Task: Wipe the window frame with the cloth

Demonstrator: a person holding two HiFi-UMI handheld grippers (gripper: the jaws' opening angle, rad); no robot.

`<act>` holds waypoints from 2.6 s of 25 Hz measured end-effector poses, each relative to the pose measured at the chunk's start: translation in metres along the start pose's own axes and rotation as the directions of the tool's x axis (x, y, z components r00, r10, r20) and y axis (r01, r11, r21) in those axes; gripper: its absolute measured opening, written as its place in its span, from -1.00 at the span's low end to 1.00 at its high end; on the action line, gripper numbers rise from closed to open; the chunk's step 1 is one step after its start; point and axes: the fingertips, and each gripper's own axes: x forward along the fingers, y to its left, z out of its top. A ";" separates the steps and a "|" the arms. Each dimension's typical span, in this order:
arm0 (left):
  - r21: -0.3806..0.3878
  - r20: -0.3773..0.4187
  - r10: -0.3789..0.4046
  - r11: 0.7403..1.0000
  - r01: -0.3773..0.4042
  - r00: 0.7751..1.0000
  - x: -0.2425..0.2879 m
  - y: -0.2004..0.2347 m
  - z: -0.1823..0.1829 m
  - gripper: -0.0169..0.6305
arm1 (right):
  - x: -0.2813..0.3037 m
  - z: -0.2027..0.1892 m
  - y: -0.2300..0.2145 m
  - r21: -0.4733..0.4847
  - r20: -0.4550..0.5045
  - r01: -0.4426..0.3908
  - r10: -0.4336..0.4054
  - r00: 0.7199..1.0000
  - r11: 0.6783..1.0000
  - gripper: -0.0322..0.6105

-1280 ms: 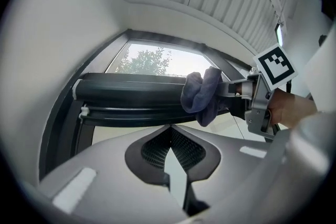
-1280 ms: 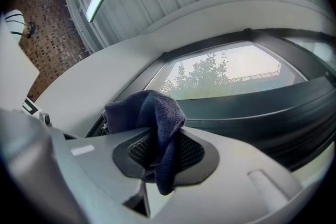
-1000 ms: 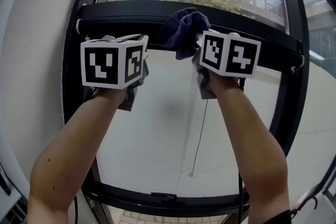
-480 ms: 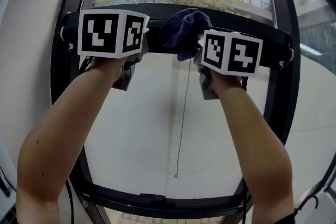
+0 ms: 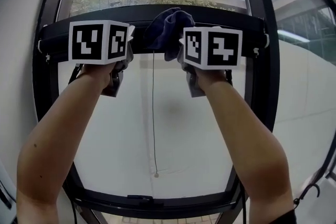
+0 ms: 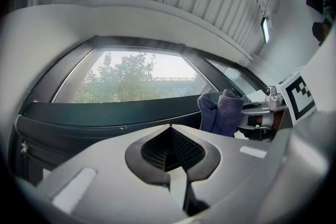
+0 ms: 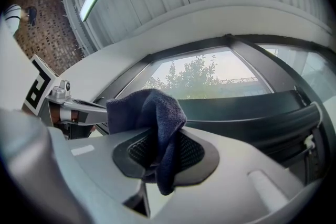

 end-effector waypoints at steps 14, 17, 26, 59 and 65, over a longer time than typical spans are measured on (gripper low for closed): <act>0.087 -0.008 -0.047 0.995 0.047 0.999 0.038 -0.097 0.002 -0.97 | -0.044 -0.005 -0.089 -0.029 0.002 0.041 -0.041 0.999 0.999 -0.65; 0.054 -0.008 -0.066 0.996 0.067 0.998 0.048 -0.118 0.004 -0.97 | -0.055 -0.005 -0.113 -0.039 0.002 0.061 -0.061 0.998 0.997 -0.65; 0.069 -0.005 -0.019 0.997 0.020 1.000 0.071 -0.152 0.004 -0.97 | -0.086 -0.012 -0.184 -0.041 0.002 0.139 -0.139 0.990 0.989 -0.65; 0.025 0.034 -0.074 0.997 0.074 0.997 0.075 -0.214 -0.006 -0.97 | -0.149 -0.014 -0.269 -0.064 -0.040 0.317 -0.320 0.946 0.946 -0.66; -0.026 0.002 -0.096 0.995 0.096 0.995 0.078 -0.228 -0.037 -0.97 | -0.133 -0.027 -0.276 -0.130 -0.050 0.325 -0.334 0.941 0.937 -0.66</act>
